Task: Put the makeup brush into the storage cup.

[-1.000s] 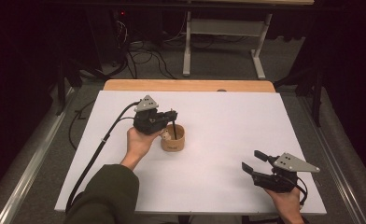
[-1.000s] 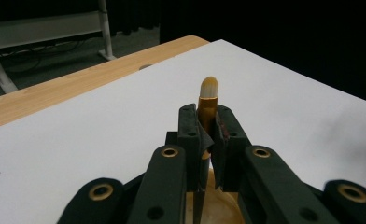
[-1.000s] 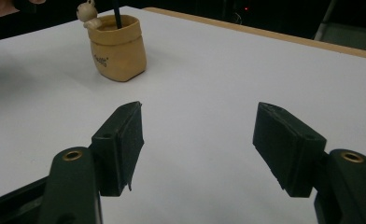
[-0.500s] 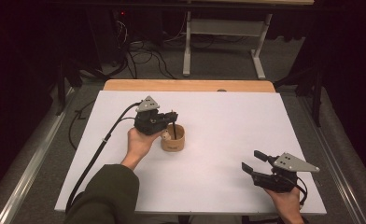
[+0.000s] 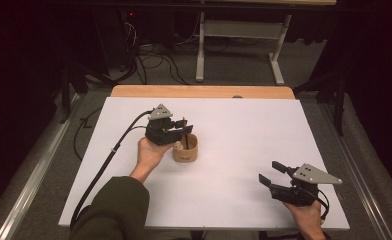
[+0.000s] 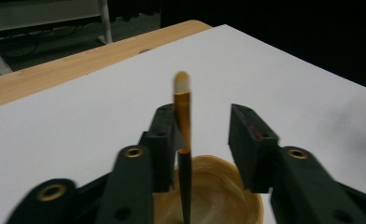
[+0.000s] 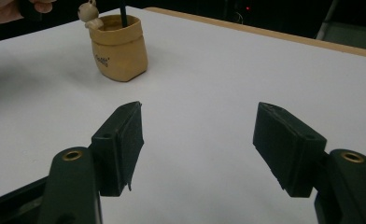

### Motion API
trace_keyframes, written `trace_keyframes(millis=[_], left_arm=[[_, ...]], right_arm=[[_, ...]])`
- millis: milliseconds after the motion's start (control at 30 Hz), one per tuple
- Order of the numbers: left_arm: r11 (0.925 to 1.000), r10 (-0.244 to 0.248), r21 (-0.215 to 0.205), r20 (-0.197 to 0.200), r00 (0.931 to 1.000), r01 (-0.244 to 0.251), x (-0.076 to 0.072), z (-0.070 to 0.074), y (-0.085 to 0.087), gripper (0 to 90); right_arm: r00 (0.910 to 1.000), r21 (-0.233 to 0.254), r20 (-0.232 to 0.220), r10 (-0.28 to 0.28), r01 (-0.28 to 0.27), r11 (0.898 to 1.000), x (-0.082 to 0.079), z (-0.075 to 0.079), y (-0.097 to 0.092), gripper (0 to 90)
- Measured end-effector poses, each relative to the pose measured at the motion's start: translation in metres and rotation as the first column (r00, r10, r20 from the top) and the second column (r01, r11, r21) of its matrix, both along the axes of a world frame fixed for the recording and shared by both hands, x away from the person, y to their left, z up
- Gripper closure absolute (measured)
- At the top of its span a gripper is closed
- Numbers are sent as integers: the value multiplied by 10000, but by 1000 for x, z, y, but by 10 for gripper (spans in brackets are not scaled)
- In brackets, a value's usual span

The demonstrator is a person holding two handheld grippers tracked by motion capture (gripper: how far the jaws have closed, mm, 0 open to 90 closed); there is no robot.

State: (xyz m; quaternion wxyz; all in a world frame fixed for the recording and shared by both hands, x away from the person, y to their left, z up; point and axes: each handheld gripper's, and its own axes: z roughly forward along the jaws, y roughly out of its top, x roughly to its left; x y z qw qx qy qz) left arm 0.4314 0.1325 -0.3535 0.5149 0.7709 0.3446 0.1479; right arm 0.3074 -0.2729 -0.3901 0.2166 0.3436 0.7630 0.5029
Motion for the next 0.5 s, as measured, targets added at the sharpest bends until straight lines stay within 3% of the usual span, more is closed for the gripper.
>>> trace_keyframes(millis=[200, 500], left_arm=[[9990, 424, 130, 363, 9984, -429, -4, 5, 1, 410], [9936, 1107, 126, 810, 9905, -1121, -14, 16, 18, 277]], right_arm=[[10000, 12, 31, 6, -6, 10000, 0, 0, 0, 349], [10000, 15, 15, -24, 24, 10000, 0, 0, 0, 349]])
